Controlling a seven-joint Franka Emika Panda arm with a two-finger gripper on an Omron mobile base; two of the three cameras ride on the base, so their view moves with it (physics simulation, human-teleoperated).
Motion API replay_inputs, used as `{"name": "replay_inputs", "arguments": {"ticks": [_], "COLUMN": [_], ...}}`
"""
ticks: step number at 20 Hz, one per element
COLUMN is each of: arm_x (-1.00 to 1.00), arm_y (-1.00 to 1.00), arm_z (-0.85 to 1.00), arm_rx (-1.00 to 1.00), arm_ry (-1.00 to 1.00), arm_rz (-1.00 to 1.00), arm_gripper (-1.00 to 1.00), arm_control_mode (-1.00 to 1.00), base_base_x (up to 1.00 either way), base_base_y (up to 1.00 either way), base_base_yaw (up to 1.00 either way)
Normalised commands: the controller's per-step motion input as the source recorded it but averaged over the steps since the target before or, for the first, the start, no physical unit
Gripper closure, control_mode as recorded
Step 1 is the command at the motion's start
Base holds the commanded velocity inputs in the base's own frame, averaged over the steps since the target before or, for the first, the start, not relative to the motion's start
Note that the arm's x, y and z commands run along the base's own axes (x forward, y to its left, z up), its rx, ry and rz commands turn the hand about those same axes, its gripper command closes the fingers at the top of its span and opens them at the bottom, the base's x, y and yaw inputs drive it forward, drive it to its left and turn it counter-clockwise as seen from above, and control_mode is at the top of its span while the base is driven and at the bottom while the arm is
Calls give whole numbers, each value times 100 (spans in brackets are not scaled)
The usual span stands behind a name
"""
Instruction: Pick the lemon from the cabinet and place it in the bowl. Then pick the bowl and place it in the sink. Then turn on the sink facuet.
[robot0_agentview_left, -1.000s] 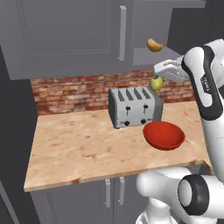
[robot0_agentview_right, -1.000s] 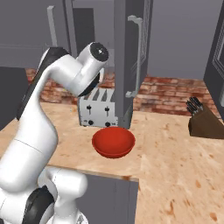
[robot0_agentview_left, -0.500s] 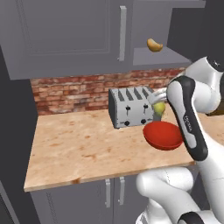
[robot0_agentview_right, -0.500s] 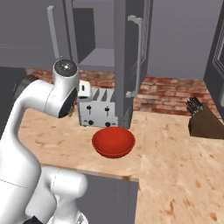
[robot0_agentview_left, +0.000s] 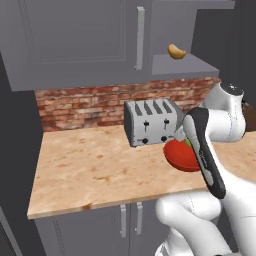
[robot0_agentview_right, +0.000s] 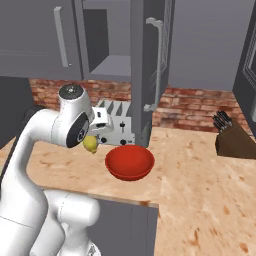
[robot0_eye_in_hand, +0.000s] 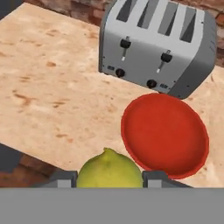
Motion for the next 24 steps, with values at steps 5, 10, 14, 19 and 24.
{"name": "replay_inputs", "arguments": {"ticks": [5,10,14,19,24], "arm_x": [20,35,63,51,39], "arm_y": [-44,-53,-27,-13,-14], "arm_z": [-55,-39,-45,-56,-46], "arm_rx": [-17,-11,-7,-7,-3], "arm_ry": [12,12,3,0,2], "arm_rz": [0,0,0,2,2], "arm_gripper": [100,100,100,100,100], "arm_control_mode": [-100,-100,-100,-100,-100], "base_base_x": [0,0,0,0,0], "base_base_y": [0,0,0,0,0], "base_base_yaw": [0,0,0,0,0]}}
